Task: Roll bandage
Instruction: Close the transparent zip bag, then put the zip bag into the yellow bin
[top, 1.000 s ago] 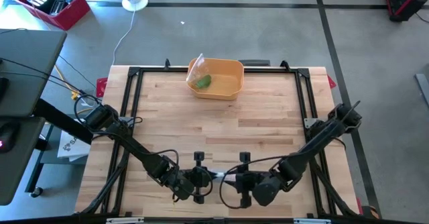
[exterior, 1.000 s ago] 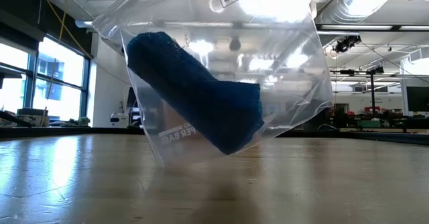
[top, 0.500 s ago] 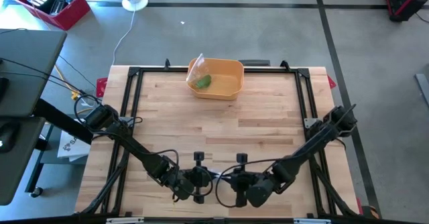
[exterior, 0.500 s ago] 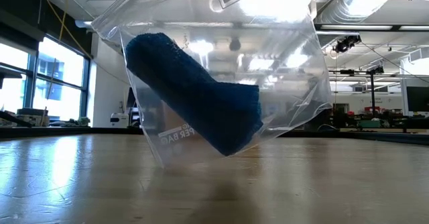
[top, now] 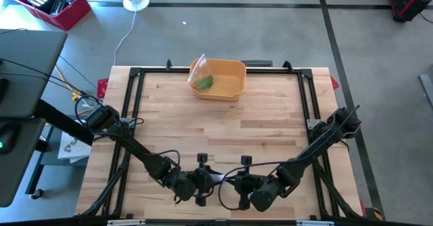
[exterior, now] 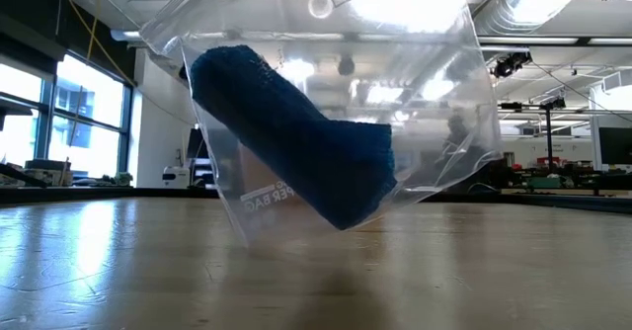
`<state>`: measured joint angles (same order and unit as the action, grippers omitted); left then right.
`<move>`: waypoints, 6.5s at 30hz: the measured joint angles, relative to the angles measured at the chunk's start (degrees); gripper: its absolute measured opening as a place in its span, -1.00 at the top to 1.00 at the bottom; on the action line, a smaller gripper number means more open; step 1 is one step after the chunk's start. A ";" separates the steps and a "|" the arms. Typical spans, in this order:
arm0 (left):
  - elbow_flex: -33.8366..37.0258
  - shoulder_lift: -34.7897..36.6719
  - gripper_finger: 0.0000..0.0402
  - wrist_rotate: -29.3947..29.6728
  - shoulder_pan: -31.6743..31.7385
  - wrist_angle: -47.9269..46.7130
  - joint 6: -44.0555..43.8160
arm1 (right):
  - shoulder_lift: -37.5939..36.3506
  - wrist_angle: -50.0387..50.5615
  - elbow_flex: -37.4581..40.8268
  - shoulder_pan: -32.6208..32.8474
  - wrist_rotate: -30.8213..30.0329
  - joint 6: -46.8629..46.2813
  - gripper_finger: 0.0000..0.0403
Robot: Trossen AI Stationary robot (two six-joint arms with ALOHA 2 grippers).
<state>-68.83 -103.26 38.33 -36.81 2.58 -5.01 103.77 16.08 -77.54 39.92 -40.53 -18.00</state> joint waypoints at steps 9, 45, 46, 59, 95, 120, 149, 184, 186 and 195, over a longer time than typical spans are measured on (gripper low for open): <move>0.01 -1.26 0.40 1.02 -0.76 10.13 5.82 | 0.00 0.06 0.00 0.11 0.04 0.00 1.00; 21.17 -2.27 0.43 -3.65 -1.33 64.31 14.24 | -0.48 -0.02 0.04 2.71 -1.42 0.34 1.00; 21.17 -2.27 0.43 -3.67 -1.24 64.32 14.01 | -0.48 -0.04 0.04 2.71 -1.42 0.40 1.00; 21.11 -1.88 0.37 -5.35 0.14 64.14 13.52 | -0.48 -0.01 0.04 2.71 -1.34 0.48 1.00; 10.29 -0.94 0.36 -9.54 1.52 29.54 5.66 | -0.48 -1.73 0.00 3.23 -4.42 -0.01 1.00; 10.29 -0.94 0.86 -4.61 0.43 34.52 10.64 | -0.48 -1.50 0.00 3.34 -4.38 -2.69 1.00; 10.33 4.67 0.84 8.70 -6.94 0.09 -4.32 | -0.46 -1.67 0.00 3.74 -4.30 -2.75 1.00; 12.91 13.30 0.30 3.58 -8.37 -7.86 -6.36 | -0.48 -2.22 0.00 3.61 -4.37 -2.57 1.00; 12.91 11.93 0.33 2.30 -7.65 -4.77 -5.20 | -0.48 -2.25 0.00 3.61 -4.37 -2.78 1.00; 12.89 3.42 0.34 -4.27 -3.29 16.85 2.99 | -0.48 -2.45 0.00 3.61 -4.35 -2.51 1.00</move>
<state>-55.94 -99.84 34.05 -40.10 19.44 -2.02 103.28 13.62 -77.54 43.53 -44.88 -20.51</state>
